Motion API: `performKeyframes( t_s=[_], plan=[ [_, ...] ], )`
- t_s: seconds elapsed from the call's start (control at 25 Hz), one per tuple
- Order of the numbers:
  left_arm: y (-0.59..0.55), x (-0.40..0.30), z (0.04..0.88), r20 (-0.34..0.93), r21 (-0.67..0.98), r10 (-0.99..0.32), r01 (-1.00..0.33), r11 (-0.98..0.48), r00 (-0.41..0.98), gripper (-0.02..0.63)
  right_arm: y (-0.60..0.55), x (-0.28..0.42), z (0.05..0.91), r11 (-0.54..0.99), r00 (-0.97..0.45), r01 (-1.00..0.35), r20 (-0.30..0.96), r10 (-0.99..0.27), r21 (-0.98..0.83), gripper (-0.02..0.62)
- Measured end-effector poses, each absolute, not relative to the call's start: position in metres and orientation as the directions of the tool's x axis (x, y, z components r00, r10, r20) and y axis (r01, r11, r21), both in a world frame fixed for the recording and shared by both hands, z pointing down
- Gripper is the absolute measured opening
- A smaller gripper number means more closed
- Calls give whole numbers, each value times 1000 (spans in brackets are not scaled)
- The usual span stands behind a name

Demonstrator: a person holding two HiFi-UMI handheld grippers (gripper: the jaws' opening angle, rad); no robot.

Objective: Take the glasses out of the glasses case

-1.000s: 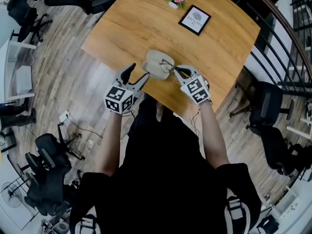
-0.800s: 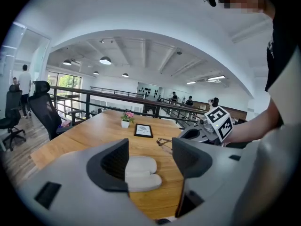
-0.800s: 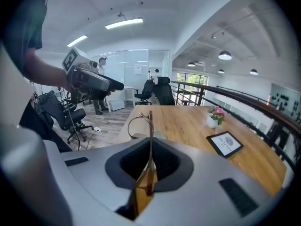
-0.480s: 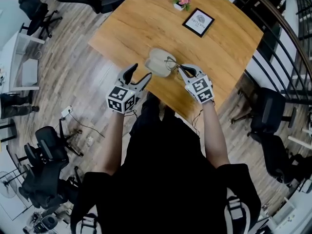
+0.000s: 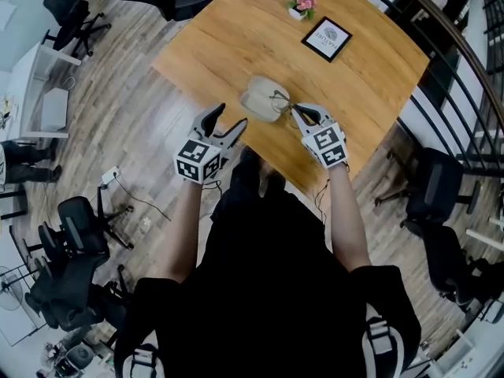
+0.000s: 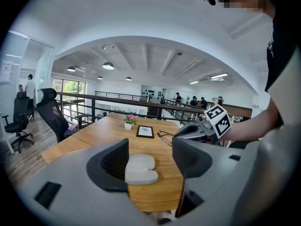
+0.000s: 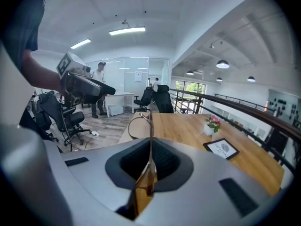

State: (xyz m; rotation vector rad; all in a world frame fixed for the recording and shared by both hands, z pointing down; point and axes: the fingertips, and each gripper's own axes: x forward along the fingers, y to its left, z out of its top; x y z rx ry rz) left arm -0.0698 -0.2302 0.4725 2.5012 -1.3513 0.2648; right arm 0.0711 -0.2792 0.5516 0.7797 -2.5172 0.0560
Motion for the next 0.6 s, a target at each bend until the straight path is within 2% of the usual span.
performKeyframes(
  t_s=[0.6],
  plan=[
    [-204,-73,471,279,156,-801,-848,-507,530,288,-256,70,551,840,-713,-531,475,-516,115,21]
  ],
)
